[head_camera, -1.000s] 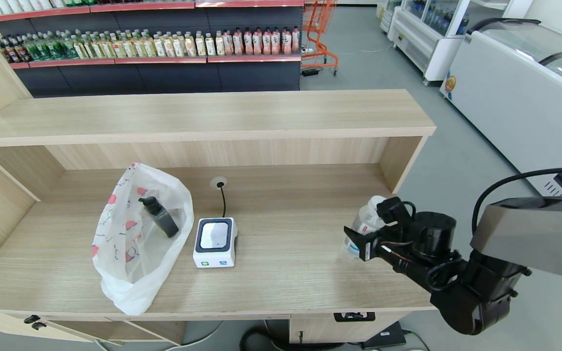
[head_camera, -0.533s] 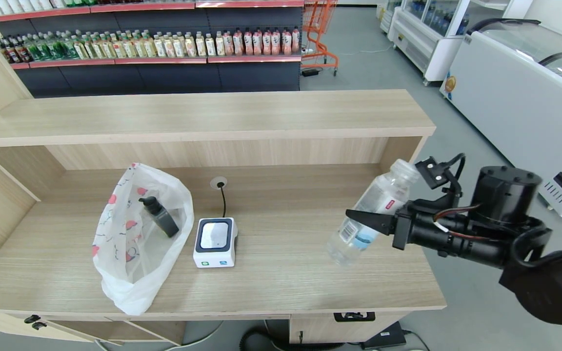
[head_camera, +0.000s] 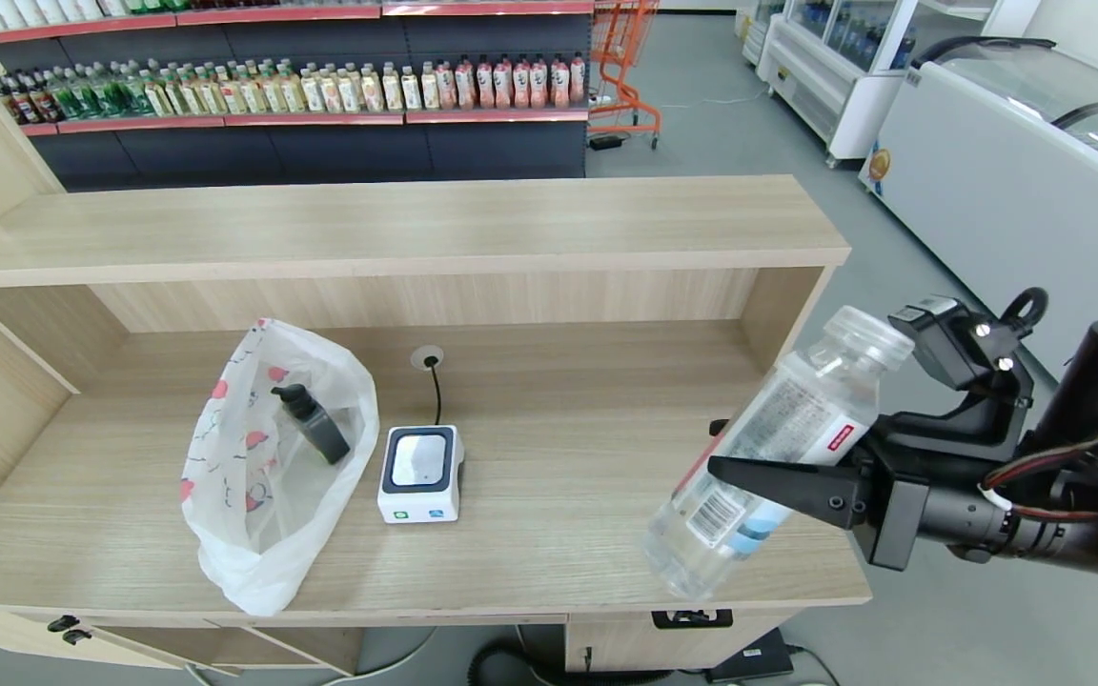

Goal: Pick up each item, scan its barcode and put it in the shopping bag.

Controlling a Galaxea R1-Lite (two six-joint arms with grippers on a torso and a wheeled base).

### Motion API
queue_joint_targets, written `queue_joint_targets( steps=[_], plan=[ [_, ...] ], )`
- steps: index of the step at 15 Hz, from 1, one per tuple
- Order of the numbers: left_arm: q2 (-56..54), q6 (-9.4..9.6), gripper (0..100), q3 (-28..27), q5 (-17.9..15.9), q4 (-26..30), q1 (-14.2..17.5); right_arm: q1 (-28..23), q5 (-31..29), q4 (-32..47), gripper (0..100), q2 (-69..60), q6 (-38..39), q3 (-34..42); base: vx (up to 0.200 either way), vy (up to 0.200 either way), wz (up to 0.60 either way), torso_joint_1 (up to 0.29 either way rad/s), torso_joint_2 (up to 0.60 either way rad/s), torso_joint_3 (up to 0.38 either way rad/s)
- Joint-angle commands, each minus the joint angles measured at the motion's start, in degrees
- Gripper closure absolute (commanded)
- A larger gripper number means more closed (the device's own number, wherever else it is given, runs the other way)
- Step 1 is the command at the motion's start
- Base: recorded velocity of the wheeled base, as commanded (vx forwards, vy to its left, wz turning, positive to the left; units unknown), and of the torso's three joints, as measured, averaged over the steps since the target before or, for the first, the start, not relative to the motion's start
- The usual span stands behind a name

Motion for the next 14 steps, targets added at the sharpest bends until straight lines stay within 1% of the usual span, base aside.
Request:
queue_joint_targets(
  steps=[1,2,4,7,10,12,14],
  plan=[
    [0.0,0.02,0,0.0,0.0,0.0,0.0,2.5,-1.3,0.0,100,-1.1,-0.1,0.4,0.0,0.0,0.0,0.0,0.0,0.0],
    [0.0,0.02,0,0.0,0.0,0.0,0.0,5.3,-3.4,0.0,100,-0.8,0.0,-0.1,0.0,0.0,0.0,0.0,0.0,0.0],
    [0.0,0.02,0,0.0,0.0,0.0,0.0,7.9,-3.5,0.2,100,-1.3,0.3,0.3,0.0,0.0,0.0,0.0,0.0,0.0],
    [0.0,0.02,0,0.0,0.0,0.0,0.0,8.6,-3.5,2.2,100,-1.6,0.3,0.9,0.0,0.0,0.0,0.0,0.0,0.0],
    [0.0,0.02,0,0.0,0.0,0.0,0.0,8.5,-3.4,2.1,100,-1.6,0.9,0.6,0.0,0.0,0.0,0.0,0.0,0.0],
    [0.0,0.02,0,0.0,0.0,0.0,0.0,8.5,-1.2,1.8,100,-1.8,2.3,0.3,0.0,0.0,0.0,0.0,0.0,0.0],
    [0.0,0.02,0,0.0,0.0,0.0,0.0,8.5,1.0,1.6,100,-1.1,1.3,0.3,0.0,0.0,0.0,0.0,0.0,0.0]
  ],
)
